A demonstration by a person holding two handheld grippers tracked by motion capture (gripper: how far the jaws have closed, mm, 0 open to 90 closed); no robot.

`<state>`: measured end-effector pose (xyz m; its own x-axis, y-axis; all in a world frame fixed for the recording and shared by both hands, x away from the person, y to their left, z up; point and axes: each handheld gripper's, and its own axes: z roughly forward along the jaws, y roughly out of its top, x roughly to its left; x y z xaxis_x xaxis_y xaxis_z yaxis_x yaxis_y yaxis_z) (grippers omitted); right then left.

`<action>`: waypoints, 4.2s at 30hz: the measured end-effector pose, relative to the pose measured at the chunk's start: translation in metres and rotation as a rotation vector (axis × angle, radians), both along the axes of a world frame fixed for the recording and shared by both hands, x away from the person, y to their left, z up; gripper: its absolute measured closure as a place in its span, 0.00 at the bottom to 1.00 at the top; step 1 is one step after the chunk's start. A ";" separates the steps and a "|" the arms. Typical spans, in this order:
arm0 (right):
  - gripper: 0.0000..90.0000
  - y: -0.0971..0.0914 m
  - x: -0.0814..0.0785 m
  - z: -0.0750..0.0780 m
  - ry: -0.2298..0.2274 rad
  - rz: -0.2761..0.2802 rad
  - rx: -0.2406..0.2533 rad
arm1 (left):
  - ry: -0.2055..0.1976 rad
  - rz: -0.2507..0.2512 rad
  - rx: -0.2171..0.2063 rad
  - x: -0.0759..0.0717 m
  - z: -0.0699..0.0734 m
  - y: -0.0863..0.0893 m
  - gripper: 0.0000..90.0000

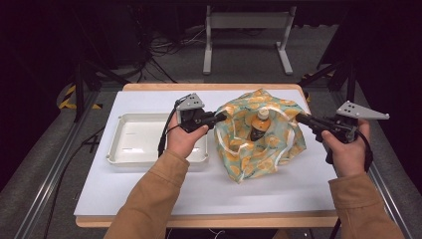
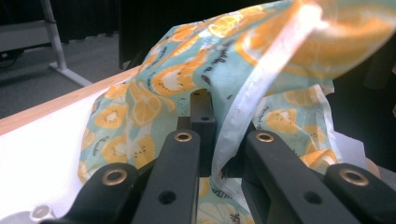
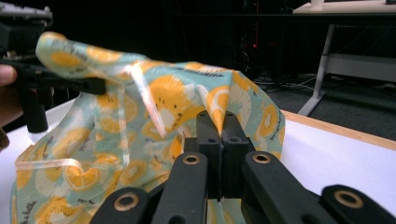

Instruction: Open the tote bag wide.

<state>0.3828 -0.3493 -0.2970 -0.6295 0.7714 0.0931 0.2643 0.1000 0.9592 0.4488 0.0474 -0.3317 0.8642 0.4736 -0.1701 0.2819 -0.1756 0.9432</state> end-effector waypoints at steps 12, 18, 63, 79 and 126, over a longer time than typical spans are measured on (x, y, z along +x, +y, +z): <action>1.00 -0.010 0.023 0.000 0.022 -0.016 0.047 | 0.018 0.032 -0.014 0.016 -0.004 0.006 0.96; 1.00 -0.012 0.037 -0.001 0.033 -0.029 0.068 | 0.019 0.045 -0.018 0.021 -0.006 0.006 0.96; 1.00 -0.017 0.090 -0.064 0.141 -0.152 -0.071 | 0.082 0.137 0.138 0.050 -0.054 -0.016 0.96; 1.00 -0.023 0.089 -0.092 0.216 -0.169 -0.126 | 0.096 0.118 0.234 0.052 -0.070 -0.025 0.96; 0.63 -0.008 0.033 -0.066 0.179 -0.115 -0.097 | 0.150 0.093 0.257 0.048 -0.086 -0.032 0.95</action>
